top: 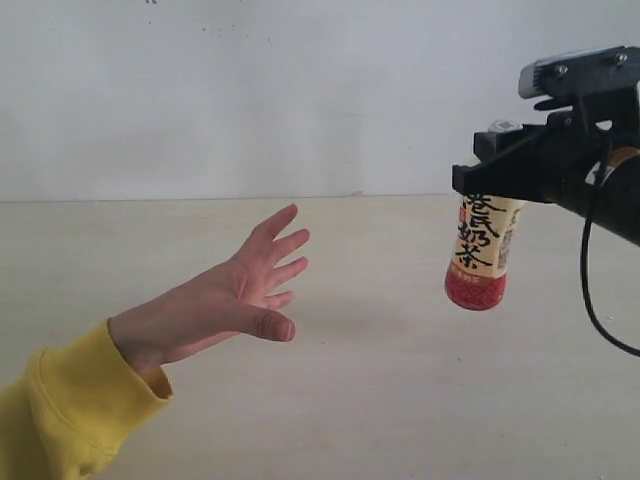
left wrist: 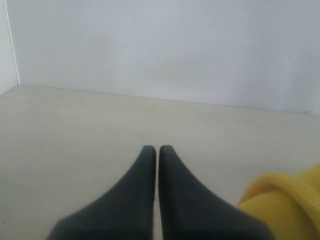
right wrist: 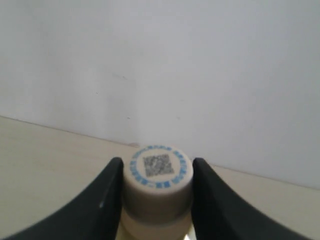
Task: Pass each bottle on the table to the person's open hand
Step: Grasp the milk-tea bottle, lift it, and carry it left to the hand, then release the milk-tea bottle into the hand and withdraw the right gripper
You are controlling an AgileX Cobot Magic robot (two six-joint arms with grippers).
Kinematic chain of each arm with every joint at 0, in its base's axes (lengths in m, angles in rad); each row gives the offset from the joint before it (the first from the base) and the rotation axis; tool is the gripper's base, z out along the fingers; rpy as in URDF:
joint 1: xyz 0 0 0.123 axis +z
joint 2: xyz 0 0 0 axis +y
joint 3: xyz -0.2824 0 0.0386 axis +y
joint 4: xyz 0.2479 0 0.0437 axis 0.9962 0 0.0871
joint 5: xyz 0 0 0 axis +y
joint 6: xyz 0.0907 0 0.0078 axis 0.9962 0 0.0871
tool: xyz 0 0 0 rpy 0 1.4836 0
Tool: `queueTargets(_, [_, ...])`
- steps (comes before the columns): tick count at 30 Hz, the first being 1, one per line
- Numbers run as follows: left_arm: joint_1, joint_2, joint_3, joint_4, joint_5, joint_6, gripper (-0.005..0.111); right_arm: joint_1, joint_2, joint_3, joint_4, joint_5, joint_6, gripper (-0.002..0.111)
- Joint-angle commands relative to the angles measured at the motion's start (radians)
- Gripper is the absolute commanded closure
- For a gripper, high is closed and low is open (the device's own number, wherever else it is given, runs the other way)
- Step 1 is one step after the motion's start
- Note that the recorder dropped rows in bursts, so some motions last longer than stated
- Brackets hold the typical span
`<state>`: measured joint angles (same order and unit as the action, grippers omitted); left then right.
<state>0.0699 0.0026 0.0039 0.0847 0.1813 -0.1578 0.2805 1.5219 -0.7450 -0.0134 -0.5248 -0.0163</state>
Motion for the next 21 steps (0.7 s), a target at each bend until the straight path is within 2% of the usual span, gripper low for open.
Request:
queueTargets(1, [0.003,-0.003,-0.004,0.001,-0.002,-0.003,0.103,-0.001,-0.089,0.001,-0.362,-0.012,0.375,0.109])
queueTargets(3, [0.003,-0.003,-0.004,0.001,-0.002,-0.003,0.103,0.015,-0.101,0.001,-0.512,-0.053,0.546,0.109])
queueTargets(5, [0.003,-0.003,-0.004,0.001,-0.002,-0.003,0.103,0.063,-0.103,-0.005,-0.579,-0.036,0.613,0.109])
queueTargets(13, [0.003,-0.003,-0.004,0.001,-0.002,-0.003,0.103,0.276,-0.095,-0.067,-0.566,-0.008,0.559,0.109])
queueTargets(21, [0.003,-0.003,-0.004,0.001,-0.002,-0.003,0.103,0.358,-0.053,-0.107,-0.566,-0.068,0.567,0.109])
